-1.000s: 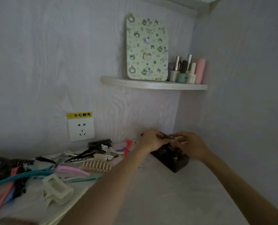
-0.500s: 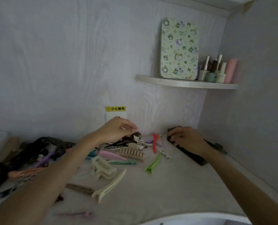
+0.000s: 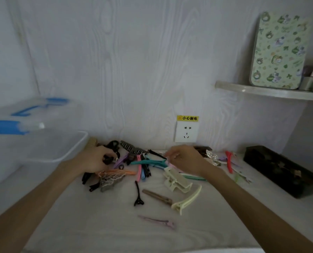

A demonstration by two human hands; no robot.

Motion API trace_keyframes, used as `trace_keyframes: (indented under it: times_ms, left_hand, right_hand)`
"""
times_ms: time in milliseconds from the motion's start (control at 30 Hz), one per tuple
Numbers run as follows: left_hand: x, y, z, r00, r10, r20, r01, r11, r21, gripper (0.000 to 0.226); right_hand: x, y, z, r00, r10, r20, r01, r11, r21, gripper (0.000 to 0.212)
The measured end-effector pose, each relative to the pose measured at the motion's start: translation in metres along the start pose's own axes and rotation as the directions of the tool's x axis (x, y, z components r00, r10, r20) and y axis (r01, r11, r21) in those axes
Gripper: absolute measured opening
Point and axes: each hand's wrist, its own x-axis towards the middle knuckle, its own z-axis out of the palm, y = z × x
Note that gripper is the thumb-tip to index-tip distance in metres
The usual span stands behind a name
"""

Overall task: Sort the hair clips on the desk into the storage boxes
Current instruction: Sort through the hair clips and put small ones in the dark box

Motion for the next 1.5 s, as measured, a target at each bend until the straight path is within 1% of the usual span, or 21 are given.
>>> trace_keyframes:
  times_ms: [67, 167, 267, 333, 400, 433, 500, 567, 633, 700, 767, 833, 900, 1000, 1067, 1133, 1200, 1267, 1367, 1433, 1500]
  left_hand:
    - [0.000, -0.009, 0.003, 0.999, -0.039, 0.001, 0.038, 0.984, -0.171, 0.055]
    - [0.005, -0.018, 0.002, 0.996, -0.073, 0.043, 0.081, 0.964, -0.252, 0.060]
    - [0.019, -0.025, -0.001, 0.990, -0.078, 0.119, 0.105, 0.965, -0.239, 0.066]
    - [0.026, -0.029, -0.003, 0.982, -0.084, 0.169, 0.122, 0.966, -0.228, 0.067]
    - [0.031, -0.031, -0.006, 0.982, -0.087, 0.166, 0.120, 0.973, -0.196, 0.058]
    - [0.033, -0.032, -0.010, 0.981, -0.095, 0.172, 0.124, 0.978, -0.169, 0.050]
    - [0.033, -0.033, -0.011, 0.983, -0.094, 0.160, 0.115, 0.985, -0.126, 0.040]
    - [0.031, -0.033, -0.015, 0.980, -0.098, 0.171, 0.114, 0.989, -0.089, 0.040]
    - [0.023, -0.031, -0.018, 0.975, -0.127, 0.184, 0.141, 0.988, -0.062, 0.039]
    - [0.014, -0.030, -0.020, 0.971, -0.167, 0.171, 0.175, 0.984, -0.030, 0.036]
    - [0.006, -0.030, -0.020, 0.965, -0.216, 0.151, 0.222, 0.975, -0.026, 0.032]
    - [-0.002, -0.028, -0.021, 0.958, -0.260, 0.120, 0.267, 0.963, -0.046, 0.028]
    - [-0.007, -0.027, -0.021, 0.953, -0.293, 0.078, 0.300, 0.950, -0.091, 0.026]
    - [-0.013, -0.025, -0.018, 0.954, -0.297, 0.043, 0.299, 0.951, -0.077, 0.031]
    - [-0.018, -0.026, -0.013, 0.951, -0.307, 0.042, 0.310, 0.947, -0.086, 0.036]
    - [-0.022, -0.029, -0.008, 0.946, -0.322, 0.038, 0.324, 0.936, -0.140, 0.034]
    - [-0.023, -0.031, -0.006, 0.940, -0.336, 0.061, 0.341, 0.919, -0.197, 0.025]
    - [-0.020, -0.032, -0.007, 0.928, -0.367, 0.068, 0.373, 0.900, -0.227, 0.018]
    - [-0.008, -0.030, -0.006, 0.910, -0.410, 0.063, 0.413, 0.884, -0.219, 0.024]
    - [0.002, -0.025, -0.005, 0.914, -0.399, 0.074, 0.406, 0.890, -0.210, 0.029]
    - [0.011, -0.021, -0.001, 0.912, -0.404, 0.069, 0.410, 0.889, -0.205, 0.031]
  right_hand:
    - [0.013, -0.010, 0.015, 0.997, -0.058, 0.047, 0.060, 0.997, -0.049, 0.024]
    - [0.037, -0.026, 0.038, 0.986, -0.152, 0.074, 0.157, 0.985, -0.074, 0.030]
    - [0.067, -0.037, 0.059, 0.961, -0.264, 0.086, 0.272, 0.958, -0.090, 0.035]
    - [0.080, -0.040, 0.067, 0.931, -0.348, 0.108, 0.362, 0.920, -0.149, 0.039]
    - [0.090, -0.041, 0.070, 0.892, -0.445, 0.081, 0.450, 0.852, -0.269, 0.037]
    - [0.095, -0.042, 0.070, 0.878, -0.474, 0.062, 0.467, 0.825, -0.318, 0.033]
    - [0.096, -0.041, 0.068, 0.883, -0.468, 0.035, 0.442, 0.804, -0.397, 0.021]
    - [0.100, -0.041, 0.061, 0.914, -0.400, 0.065, 0.391, 0.828, -0.402, 0.016]
    - [0.100, -0.043, 0.051, 0.944, -0.304, 0.128, 0.329, 0.843, -0.425, 0.017]
    - [0.097, -0.045, 0.043, 0.955, -0.250, 0.156, 0.294, 0.850, -0.437, 0.023]
    - [0.091, -0.049, 0.039, 0.956, -0.209, 0.206, 0.274, 0.888, -0.370, 0.024]
    - [0.084, -0.062, 0.036, 0.934, -0.185, 0.305, 0.254, 0.945, -0.205, 0.029]
    - [0.082, -0.073, 0.040, 0.906, -0.143, 0.399, 0.195, 0.976, -0.093, 0.033]
    - [0.082, -0.084, 0.055, 0.865, -0.129, 0.485, 0.164, 0.986, -0.031, 0.030]
    - [0.078, -0.085, 0.063, 0.868, -0.107, 0.485, 0.128, 0.992, -0.010, 0.025]
    - [0.074, -0.084, 0.063, 0.865, -0.082, 0.496, 0.114, 0.993, -0.036, 0.023]
    - [0.072, -0.080, 0.061, 0.845, -0.077, 0.528, 0.114, 0.993, -0.037, 0.019]
    - [0.071, -0.074, 0.058, 0.823, -0.053, 0.566, 0.077, 0.997, -0.018, 0.018]
    - [0.070, -0.063, 0.055, 0.784, -0.032, 0.619, 0.007, 0.999, 0.043, 0.015]
    - [0.075, -0.062, 0.053, 0.808, -0.026, 0.588, -0.033, 0.996, 0.088, 0.013]
    - [0.084, -0.069, 0.048, 0.878, -0.008, 0.479, -0.042, 0.995, 0.094, 0.013]
